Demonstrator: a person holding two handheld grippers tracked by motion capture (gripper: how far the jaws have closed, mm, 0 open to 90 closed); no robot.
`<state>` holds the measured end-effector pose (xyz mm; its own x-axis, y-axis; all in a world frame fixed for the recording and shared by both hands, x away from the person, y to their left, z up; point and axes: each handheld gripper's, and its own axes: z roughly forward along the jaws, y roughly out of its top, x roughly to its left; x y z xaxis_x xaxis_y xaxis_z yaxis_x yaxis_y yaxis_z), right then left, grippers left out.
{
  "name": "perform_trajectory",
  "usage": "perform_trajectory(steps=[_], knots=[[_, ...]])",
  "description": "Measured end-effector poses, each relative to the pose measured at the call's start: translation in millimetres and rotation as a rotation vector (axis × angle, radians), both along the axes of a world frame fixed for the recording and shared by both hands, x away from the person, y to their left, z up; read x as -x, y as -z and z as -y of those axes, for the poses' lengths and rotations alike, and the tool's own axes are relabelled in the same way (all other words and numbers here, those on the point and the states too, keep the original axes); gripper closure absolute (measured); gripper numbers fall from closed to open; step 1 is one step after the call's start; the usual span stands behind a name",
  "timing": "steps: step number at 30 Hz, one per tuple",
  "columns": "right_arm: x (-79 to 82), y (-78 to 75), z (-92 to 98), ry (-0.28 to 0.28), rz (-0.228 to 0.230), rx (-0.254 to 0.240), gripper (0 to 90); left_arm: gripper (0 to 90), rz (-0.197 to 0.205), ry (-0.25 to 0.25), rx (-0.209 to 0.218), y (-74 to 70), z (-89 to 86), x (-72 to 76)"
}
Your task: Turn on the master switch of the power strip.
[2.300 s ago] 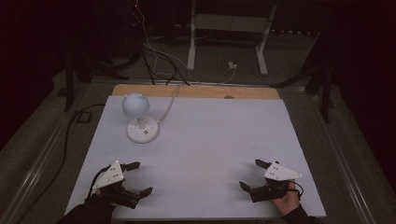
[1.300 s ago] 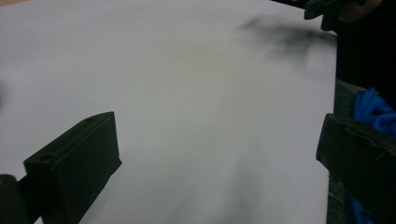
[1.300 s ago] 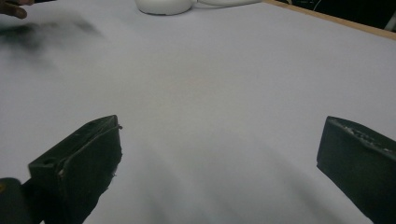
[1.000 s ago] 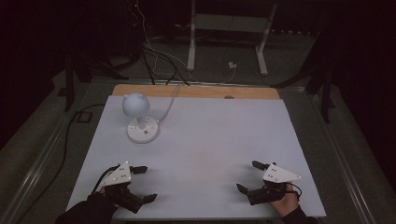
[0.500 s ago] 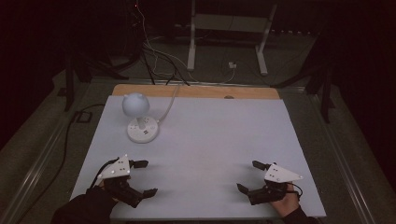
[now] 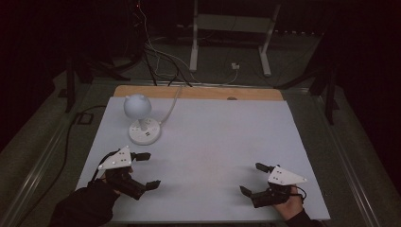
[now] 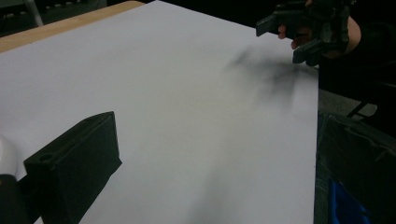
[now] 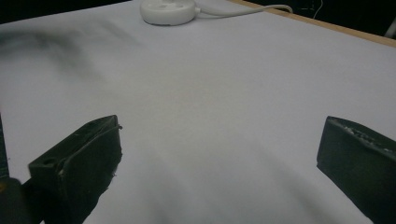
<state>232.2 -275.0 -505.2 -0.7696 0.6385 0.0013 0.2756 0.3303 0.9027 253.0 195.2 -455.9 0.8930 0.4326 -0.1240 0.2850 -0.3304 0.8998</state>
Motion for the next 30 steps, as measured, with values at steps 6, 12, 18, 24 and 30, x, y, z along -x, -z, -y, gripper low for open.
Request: perform_trajectory(steps=[6, 12, 18, 24, 30], knots=[[0.3, -0.5, 0.7, 0.003, 0.0, -0.005, 0.0, 0.0, 0.007, 0.0, -0.004, -6.4, 1.7, -7.2], [0.4, -0.6, 0.7, 0.006, 0.001, -0.006, 0.0, 0.1, 0.015, -0.011, -0.008, -12.0, 3.3, -13.5], [0.4, -0.6, -0.1, 0.006, 0.001, -0.004, 0.0, 0.0, 0.018, -0.037, 0.001, -15.0, 1.9, -21.2], [0.2, -0.7, 0.4, 0.006, -0.001, -0.011, 0.0, 0.1, 0.021, -0.063, -0.007, -17.1, 3.0, -28.4], [0.3, -0.6, 0.2, 0.005, -0.003, -0.014, 0.0, 0.1, 0.02, -0.089, 0.007, -20.8, 5.4, -36.2]])
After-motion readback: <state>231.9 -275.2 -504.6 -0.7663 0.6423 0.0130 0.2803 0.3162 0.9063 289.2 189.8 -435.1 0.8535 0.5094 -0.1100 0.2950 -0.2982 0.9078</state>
